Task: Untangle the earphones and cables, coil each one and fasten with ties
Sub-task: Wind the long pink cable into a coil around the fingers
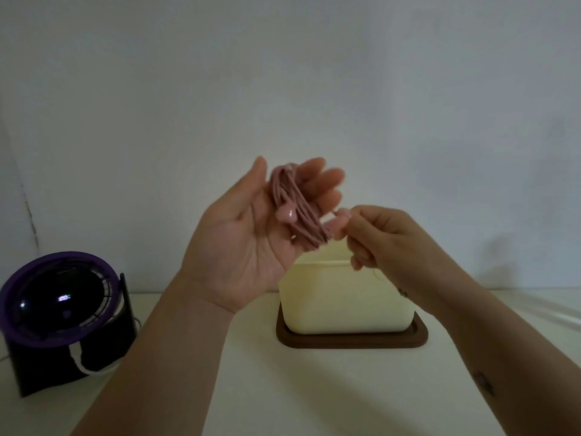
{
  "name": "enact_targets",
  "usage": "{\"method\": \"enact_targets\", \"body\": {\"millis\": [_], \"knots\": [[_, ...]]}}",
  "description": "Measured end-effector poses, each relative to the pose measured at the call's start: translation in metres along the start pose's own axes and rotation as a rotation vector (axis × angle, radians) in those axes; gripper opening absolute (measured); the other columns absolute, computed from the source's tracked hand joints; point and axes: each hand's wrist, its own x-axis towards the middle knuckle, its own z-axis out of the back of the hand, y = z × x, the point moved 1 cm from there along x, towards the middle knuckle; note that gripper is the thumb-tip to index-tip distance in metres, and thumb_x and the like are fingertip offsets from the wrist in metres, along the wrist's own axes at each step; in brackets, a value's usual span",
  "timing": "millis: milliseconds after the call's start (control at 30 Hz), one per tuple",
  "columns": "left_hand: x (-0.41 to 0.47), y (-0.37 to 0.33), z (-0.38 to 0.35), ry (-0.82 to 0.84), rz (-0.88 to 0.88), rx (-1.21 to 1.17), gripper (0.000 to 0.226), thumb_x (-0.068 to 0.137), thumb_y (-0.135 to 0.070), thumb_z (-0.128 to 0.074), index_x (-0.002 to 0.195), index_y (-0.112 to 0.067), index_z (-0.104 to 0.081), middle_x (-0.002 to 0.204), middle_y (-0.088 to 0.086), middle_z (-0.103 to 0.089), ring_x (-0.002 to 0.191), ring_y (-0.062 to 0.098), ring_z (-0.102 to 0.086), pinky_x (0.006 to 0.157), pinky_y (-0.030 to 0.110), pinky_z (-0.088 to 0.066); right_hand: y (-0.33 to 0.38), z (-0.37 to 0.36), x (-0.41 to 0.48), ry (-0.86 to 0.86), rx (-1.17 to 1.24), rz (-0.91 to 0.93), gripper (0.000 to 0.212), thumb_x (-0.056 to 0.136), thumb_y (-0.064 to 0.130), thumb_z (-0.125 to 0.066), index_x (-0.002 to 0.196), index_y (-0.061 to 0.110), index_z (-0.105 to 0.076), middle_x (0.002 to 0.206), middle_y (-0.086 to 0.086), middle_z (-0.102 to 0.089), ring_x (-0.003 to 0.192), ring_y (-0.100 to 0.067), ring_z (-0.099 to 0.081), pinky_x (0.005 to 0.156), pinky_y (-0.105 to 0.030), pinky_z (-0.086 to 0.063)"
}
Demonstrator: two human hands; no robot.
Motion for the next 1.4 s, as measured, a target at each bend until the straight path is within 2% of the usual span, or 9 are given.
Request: {"method": "enact_targets", "body": {"millis": [100, 233, 533, 600, 700, 900, 1100, 1300, 1400], "knots": [[0.003, 0.003, 0.001, -0.301, -0.184, 0.172, 0.047, 0.09, -0.04, -0.041, 0.114, -0.003, -0.061, 0.111, 0.012, -0.069, 0.102, 0.022, -0.067, 0.096, 0.04, -0.048, 0.002, -0.009, -0.002, 0.152, -0.244, -0.024, 0.028, 0.096, 0.029, -0.047, 0.079, 0.018, -0.065, 0.047, 0.012, -0.045, 0.046, -0.001, -0.044, 0.059, -0.022, -0.05], [0.007, 0.009, 0.008, -0.447, -0.186, 0.441, 0.048, 0.083, -0.041, -0.037, 0.115, -0.01, -0.055, 0.107, 0.004, -0.071, 0.103, 0.016, -0.066, 0.089, 0.03, -0.051, 0.009, -0.012, -0.008, 0.226, -0.542, -0.007, 0.028, 0.098, 0.027, -0.043, 0.089, 0.018, -0.068, 0.054, 0.009, -0.052, 0.055, 0.002, -0.051, 0.06, -0.012, -0.041], [0.005, 0.024, 0.022, -0.41, 0.159, 0.841, 0.057, 0.083, -0.055, -0.031, 0.115, -0.014, -0.055, 0.072, -0.011, -0.068, 0.077, 0.004, -0.065, 0.078, 0.024, -0.048, 0.013, -0.001, -0.006, 0.008, -0.602, 0.11, 0.011, 0.084, 0.026, -0.067, 0.079, 0.017, -0.072, 0.07, 0.007, -0.069, 0.065, -0.003, -0.063, 0.065, -0.022, -0.053], [0.007, 0.027, 0.025, -0.398, 0.204, 0.923, 0.062, 0.083, -0.065, -0.029, 0.104, -0.017, -0.061, 0.066, -0.011, -0.065, 0.076, 0.006, -0.065, 0.081, 0.028, -0.045, 0.012, 0.0, -0.005, 0.027, -0.599, 0.094, 0.015, 0.082, 0.029, -0.069, 0.078, 0.014, -0.07, 0.07, 0.004, -0.07, 0.065, -0.009, -0.064, 0.067, -0.029, -0.054], [0.005, 0.028, 0.022, -0.376, 0.267, 1.0, 0.065, 0.074, -0.069, -0.026, 0.084, -0.023, -0.071, 0.068, -0.007, -0.065, 0.078, 0.01, -0.067, 0.085, 0.032, -0.049, 0.013, 0.001, -0.005, 0.112, -0.51, 0.076, 0.012, 0.084, 0.025, -0.067, 0.078, 0.014, -0.07, 0.066, 0.007, -0.07, 0.061, -0.003, -0.063, 0.06, -0.018, -0.052], [0.0, 0.027, 0.009, -0.354, 0.268, 1.172, 0.067, 0.083, -0.063, -0.02, 0.082, -0.013, -0.064, 0.065, -0.003, -0.065, 0.062, 0.012, -0.059, 0.091, 0.048, -0.051, 0.009, 0.0, -0.005, 0.133, -0.351, 0.053, 0.015, 0.078, 0.022, -0.074, 0.081, 0.012, -0.064, 0.067, 0.001, -0.071, 0.062, -0.01, -0.066, 0.064, -0.027, -0.052], [0.006, 0.028, 0.006, -0.51, 0.157, 1.035, 0.065, 0.096, -0.051, -0.023, 0.065, -0.004, -0.057, 0.042, -0.002, -0.042, 0.038, 0.01, -0.035, 0.052, 0.023, -0.049, 0.002, 0.0, -0.001, 0.047, -0.036, 0.009, 0.033, 0.065, 0.031, -0.078, 0.089, 0.015, -0.061, 0.071, -0.006, -0.063, 0.065, -0.017, -0.054, 0.065, -0.032, -0.047], [0.004, 0.027, 0.008, -0.484, 0.155, 0.71, 0.057, 0.085, -0.054, -0.035, 0.048, -0.018, -0.061, 0.04, -0.003, -0.035, 0.033, 0.009, -0.031, 0.047, 0.025, -0.045, 0.004, 0.005, -0.003, 0.193, -0.102, -0.074, 0.069, 0.058, 0.052, -0.071, 0.122, 0.033, -0.055, 0.105, 0.013, -0.066, 0.072, -0.001, -0.063, 0.065, -0.017, -0.047], [0.005, 0.032, 0.004, -0.449, 0.191, 0.721, 0.058, 0.087, -0.052, -0.035, 0.05, -0.017, -0.062, 0.039, -0.004, -0.036, 0.033, 0.007, -0.031, 0.046, 0.023, -0.044, 0.008, -0.003, -0.006, 0.265, -0.128, -0.015, 0.039, 0.072, 0.037, -0.073, 0.108, 0.027, -0.063, 0.083, 0.012, -0.072, 0.074, 0.0, -0.067, 0.065, -0.011, -0.049]]}}
